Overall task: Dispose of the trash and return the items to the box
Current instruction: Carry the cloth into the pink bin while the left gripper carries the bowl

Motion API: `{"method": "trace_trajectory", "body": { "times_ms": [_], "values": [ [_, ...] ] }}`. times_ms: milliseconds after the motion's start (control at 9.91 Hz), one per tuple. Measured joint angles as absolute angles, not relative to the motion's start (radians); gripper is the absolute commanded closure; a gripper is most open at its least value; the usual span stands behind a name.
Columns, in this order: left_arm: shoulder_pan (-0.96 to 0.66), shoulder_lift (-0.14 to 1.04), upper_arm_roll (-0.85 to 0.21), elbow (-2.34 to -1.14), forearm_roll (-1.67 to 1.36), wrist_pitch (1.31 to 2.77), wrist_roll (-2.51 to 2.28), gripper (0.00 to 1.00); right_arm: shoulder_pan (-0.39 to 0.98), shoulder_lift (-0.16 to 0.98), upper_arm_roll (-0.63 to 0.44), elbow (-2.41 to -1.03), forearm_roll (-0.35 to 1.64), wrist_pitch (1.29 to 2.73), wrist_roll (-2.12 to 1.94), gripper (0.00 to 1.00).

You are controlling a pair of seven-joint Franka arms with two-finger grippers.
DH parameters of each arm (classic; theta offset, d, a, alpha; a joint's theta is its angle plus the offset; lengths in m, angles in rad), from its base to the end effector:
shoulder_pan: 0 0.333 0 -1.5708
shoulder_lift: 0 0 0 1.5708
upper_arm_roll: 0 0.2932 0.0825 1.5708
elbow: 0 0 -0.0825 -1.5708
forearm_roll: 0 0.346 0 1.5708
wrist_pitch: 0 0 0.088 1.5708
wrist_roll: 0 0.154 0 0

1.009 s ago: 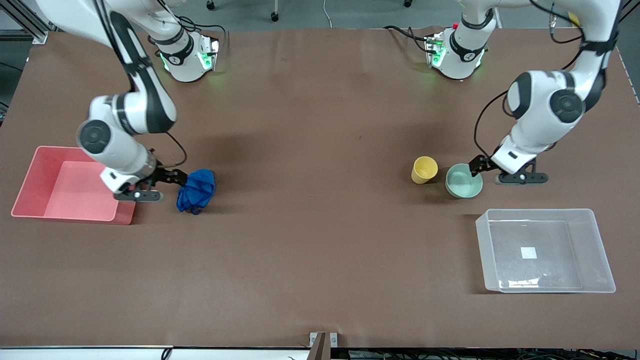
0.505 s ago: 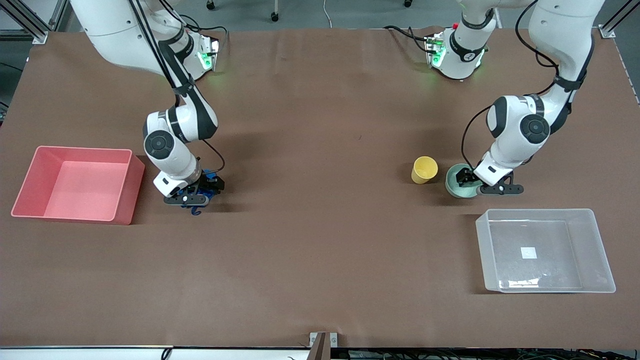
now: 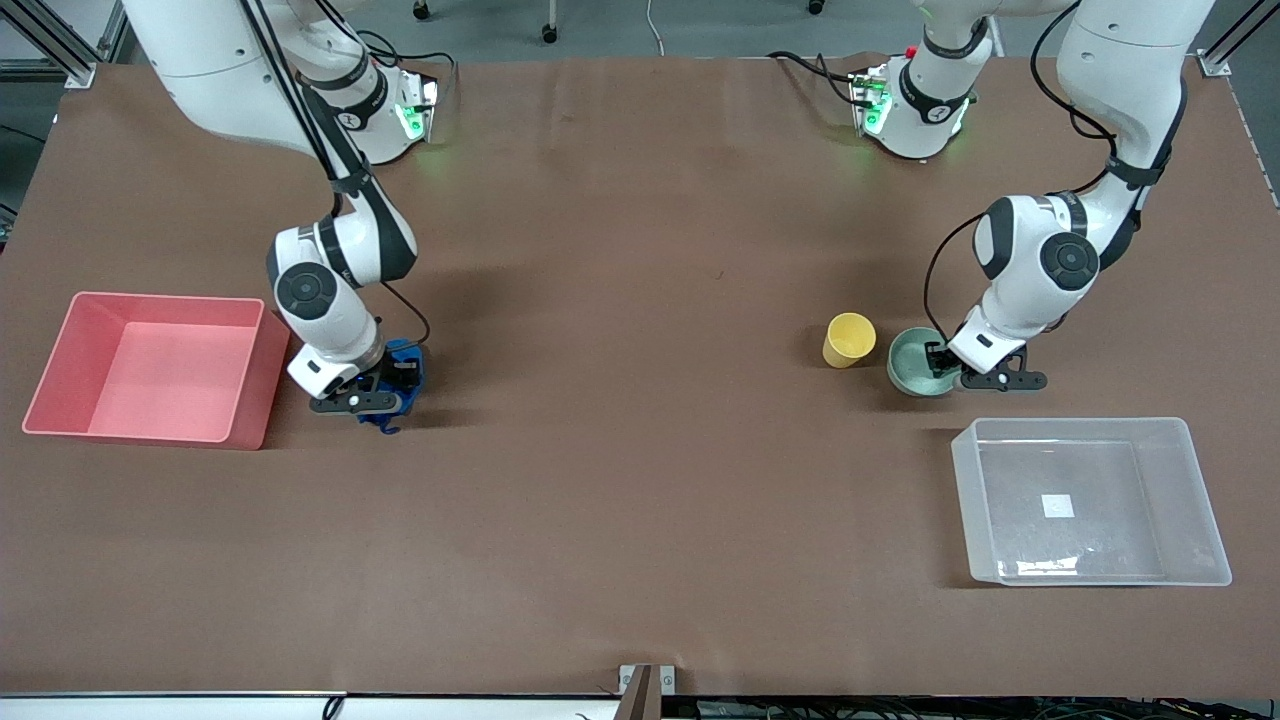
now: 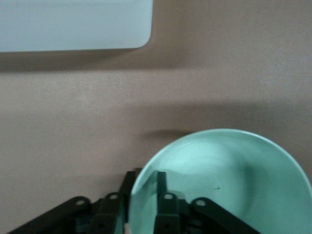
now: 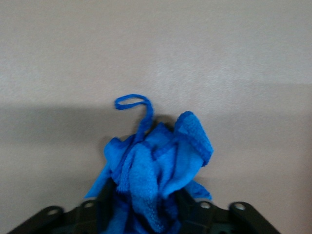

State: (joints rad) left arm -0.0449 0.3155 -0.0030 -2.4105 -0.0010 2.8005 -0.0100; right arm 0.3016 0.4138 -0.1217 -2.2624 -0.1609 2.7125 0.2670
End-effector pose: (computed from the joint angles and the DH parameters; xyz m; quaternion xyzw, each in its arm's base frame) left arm 0.4832 -0.0232 0.1559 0.9991 -0.0184 0.0372 0.0017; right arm 0.5082 0.0911 0.1468 0.9975 0.0345 0.0306 0.0536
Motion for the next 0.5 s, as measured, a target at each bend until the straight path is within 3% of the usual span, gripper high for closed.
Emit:
{"method": "trace_trajectory", "body": {
  "times_ms": [303, 505],
  "values": [
    [-0.043, 0.18, -0.003, -2.402, -0.001, 2.618, 0.013, 1.0, 0.299, 0.41, -0.12, -2.249, -0.161, 2.668, 0.33, 0.99],
    [-0.043, 0.074, 0.001, -2.33, -0.001, 2.44, 0.044, 1.0, 0.299, 0.369, -0.118, -2.173, -0.147, 2.474, 0.36, 0.99]
  ]
}}
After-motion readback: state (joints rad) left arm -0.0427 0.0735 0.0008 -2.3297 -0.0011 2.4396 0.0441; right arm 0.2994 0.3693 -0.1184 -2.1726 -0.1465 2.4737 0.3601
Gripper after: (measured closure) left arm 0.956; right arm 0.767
